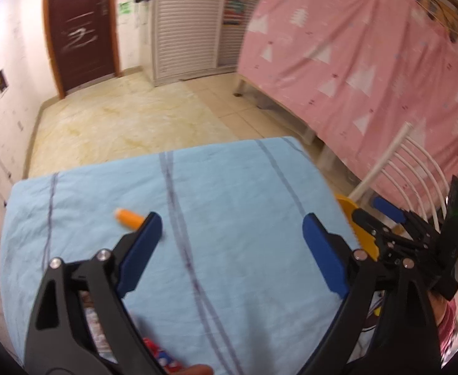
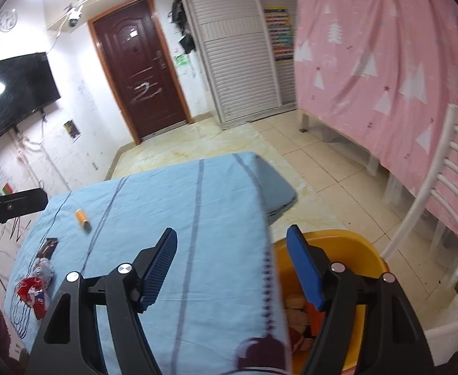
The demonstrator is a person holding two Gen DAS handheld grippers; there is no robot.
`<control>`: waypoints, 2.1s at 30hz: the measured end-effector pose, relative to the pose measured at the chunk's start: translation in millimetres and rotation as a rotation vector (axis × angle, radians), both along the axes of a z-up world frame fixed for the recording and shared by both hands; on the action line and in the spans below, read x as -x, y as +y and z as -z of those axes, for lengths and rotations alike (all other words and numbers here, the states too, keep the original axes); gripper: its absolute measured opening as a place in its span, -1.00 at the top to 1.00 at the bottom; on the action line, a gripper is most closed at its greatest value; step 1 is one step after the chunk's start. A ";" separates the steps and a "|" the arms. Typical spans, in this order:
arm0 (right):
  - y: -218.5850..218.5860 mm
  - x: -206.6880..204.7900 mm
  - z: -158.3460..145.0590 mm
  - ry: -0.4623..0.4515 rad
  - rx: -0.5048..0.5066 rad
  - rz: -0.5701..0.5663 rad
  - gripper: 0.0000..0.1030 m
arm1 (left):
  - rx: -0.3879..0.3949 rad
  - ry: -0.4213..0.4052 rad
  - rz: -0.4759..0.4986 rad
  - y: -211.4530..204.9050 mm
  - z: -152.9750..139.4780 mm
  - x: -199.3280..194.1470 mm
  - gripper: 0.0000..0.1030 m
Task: Collect trash
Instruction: 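Grasp the red Hello Kitty wrapper with the right gripper while the left grasps the brown snack packet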
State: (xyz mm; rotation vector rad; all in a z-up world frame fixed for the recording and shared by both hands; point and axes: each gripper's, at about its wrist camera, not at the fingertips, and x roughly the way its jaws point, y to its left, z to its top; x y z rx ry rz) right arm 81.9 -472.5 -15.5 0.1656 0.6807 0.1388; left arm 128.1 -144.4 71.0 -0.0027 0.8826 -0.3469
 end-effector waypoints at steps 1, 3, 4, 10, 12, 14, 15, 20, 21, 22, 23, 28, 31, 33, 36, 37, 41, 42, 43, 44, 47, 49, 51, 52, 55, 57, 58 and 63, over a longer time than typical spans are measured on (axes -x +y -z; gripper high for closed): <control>6.4 -1.3 0.0 0.001 0.003 -0.010 -0.30 | 0.001 0.001 -0.011 5.3 0.3 0.2 -0.71; 19.6 -4.0 -0.7 0.002 0.006 -0.035 -0.31 | 0.001 0.005 -0.045 21.1 1.8 -0.3 -0.71; 27.4 -5.3 -1.0 0.002 0.010 -0.050 -0.32 | 0.000 0.007 -0.055 26.2 2.2 0.1 -0.72; 69.3 -9.0 -3.1 0.009 0.029 -0.135 -0.35 | -0.023 0.014 -0.136 63.8 6.5 2.5 -0.78; 82.5 -9.4 -3.3 0.014 0.021 -0.167 -0.36 | -0.025 0.021 -0.155 75.0 8.8 2.2 -0.78; 93.3 -9.3 -3.6 0.020 0.006 -0.197 -0.37 | -0.023 0.033 -0.175 86.9 12.0 1.9 -0.78; 99.2 -9.7 -3.5 0.024 -0.003 -0.214 -0.38 | -0.023 0.039 -0.183 91.3 14.0 1.8 -0.78; 131.1 -7.1 -2.4 0.044 -0.030 -0.316 -0.38 | -0.032 0.068 -0.229 116.3 25.1 1.1 -0.78; 136.6 -6.0 -2.3 0.047 -0.031 -0.332 -0.39 | -0.033 0.073 -0.235 120.0 27.2 1.1 -0.78; 143.7 -4.6 -2.1 0.049 -0.028 -0.350 -0.39 | -0.032 0.078 -0.241 123.0 29.0 1.0 -0.78; 148.7 -2.9 -1.2 0.050 -0.026 -0.361 -0.39 | -0.034 0.084 -0.248 127.0 31.8 0.4 -0.78; 179.0 3.8 8.1 0.079 -0.009 -0.448 -0.40 | -0.058 0.112 -0.254 133.9 43.1 -2.3 -0.78; 193.8 8.5 11.5 0.089 -0.001 -0.483 -0.40 | -0.067 0.126 -0.250 135.4 49.4 -3.1 -0.78; 202.7 11.3 13.1 0.096 -0.006 -0.508 -0.40 | -0.073 0.130 -0.242 134.8 53.3 -3.5 -0.78; 212.2 14.6 14.6 0.104 -0.007 -0.538 -0.40 | -0.080 0.139 -0.242 133.7 58.2 -4.9 -0.68; 215.2 16.6 14.7 0.106 -0.005 -0.548 -0.41 | -0.082 0.144 -0.240 133.9 60.2 -5.5 -0.63; 227.6 21.3 15.1 0.113 -0.007 -0.588 -0.41 | -0.098 0.163 -0.231 134.2 68.3 -7.5 -0.37; 229.6 22.1 15.3 0.115 -0.005 -0.594 -0.41 | -0.098 0.170 -0.227 134.3 70.2 -7.3 -0.32; 233.7 23.5 16.4 0.118 -0.001 -0.603 -0.42 | -0.097 0.178 -0.224 134.5 72.6 -8.0 -0.26; 235.6 24.9 17.6 0.121 0.002 -0.610 -0.42 | -0.096 0.191 -0.221 135.2 76.2 -9.1 -0.21; 244.8 27.4 20.5 0.131 0.012 -0.633 -0.42 | -0.089 0.219 -0.219 137.9 83.5 -11.4 0.05; 251.3 29.0 21.1 0.136 0.021 -0.647 -0.43 | -0.098 0.214 -0.225 138.8 85.1 -10.4 0.30; 256.0 30.3 22.5 0.141 0.022 -0.663 -0.43 | -0.095 0.210 -0.221 141.2 85.2 -8.5 0.33; 257.1 30.4 22.8 0.143 0.021 -0.668 -0.43 | -0.098 0.208 -0.215 141.7 85.2 -7.1 0.35; 263.9 32.6 24.9 0.154 0.018 -0.692 -0.43 | -0.105 0.192 -0.203 141.7 85.9 -1.7 0.36; 268.5 32.8 27.2 0.168 0.016 -0.705 -0.43 | -0.096 0.191 -0.202 143.9 85.6 0.2 0.37; 272.0 33.5 29.4 0.179 0.021 -0.712 -0.43 | -0.089 0.192 -0.202 145.4 85.2 0.4 0.37; 281.7 35.5 34.7 0.192 0.082 -0.706 -0.04 | -0.069 0.193 -0.207 156.5 84.8 2.7 0.37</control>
